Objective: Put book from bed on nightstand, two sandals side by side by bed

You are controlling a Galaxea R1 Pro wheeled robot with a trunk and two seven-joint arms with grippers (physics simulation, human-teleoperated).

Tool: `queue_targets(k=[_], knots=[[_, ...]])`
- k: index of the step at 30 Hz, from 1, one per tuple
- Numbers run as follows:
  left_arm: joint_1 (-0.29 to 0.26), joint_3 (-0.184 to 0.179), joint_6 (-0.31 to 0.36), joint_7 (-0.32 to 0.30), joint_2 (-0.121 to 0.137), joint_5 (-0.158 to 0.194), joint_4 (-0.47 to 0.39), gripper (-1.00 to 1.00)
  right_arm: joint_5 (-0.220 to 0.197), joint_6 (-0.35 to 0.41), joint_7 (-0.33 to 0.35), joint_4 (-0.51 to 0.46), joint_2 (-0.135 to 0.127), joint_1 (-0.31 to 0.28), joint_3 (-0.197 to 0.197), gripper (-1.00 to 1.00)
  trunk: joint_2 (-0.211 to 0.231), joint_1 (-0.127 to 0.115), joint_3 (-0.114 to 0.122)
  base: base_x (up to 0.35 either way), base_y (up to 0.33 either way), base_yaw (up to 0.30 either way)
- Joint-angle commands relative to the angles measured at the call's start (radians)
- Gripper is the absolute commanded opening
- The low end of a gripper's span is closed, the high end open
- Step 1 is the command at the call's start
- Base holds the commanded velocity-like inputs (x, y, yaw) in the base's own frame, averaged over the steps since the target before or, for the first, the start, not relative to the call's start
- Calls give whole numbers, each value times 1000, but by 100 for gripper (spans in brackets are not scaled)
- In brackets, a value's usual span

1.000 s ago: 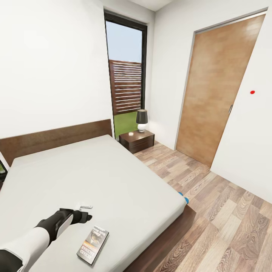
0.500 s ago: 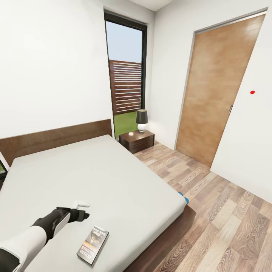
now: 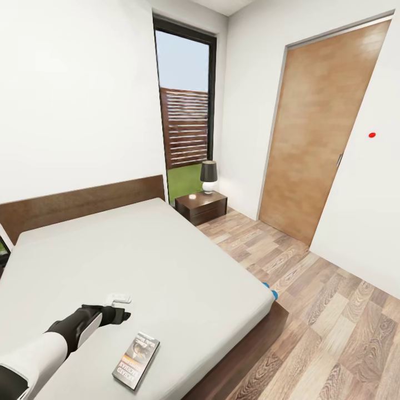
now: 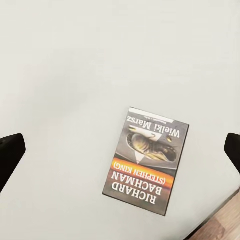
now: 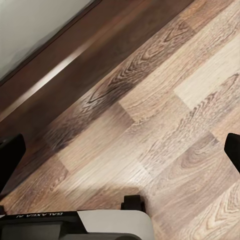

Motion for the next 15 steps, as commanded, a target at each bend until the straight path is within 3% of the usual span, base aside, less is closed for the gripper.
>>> queue_targets(k=[1, 15], knots=[[-1, -3, 5, -1, 1, 4, -2, 100, 10, 5, 8, -2, 1, -1, -9, 100, -9, 4, -5, 0, 0, 0], [-2, -2, 2, -1, 1, 4, -4, 100, 9, -9, 10, -11, 0, -1, -10, 100, -107, 58, -49, 0, 0, 0]])
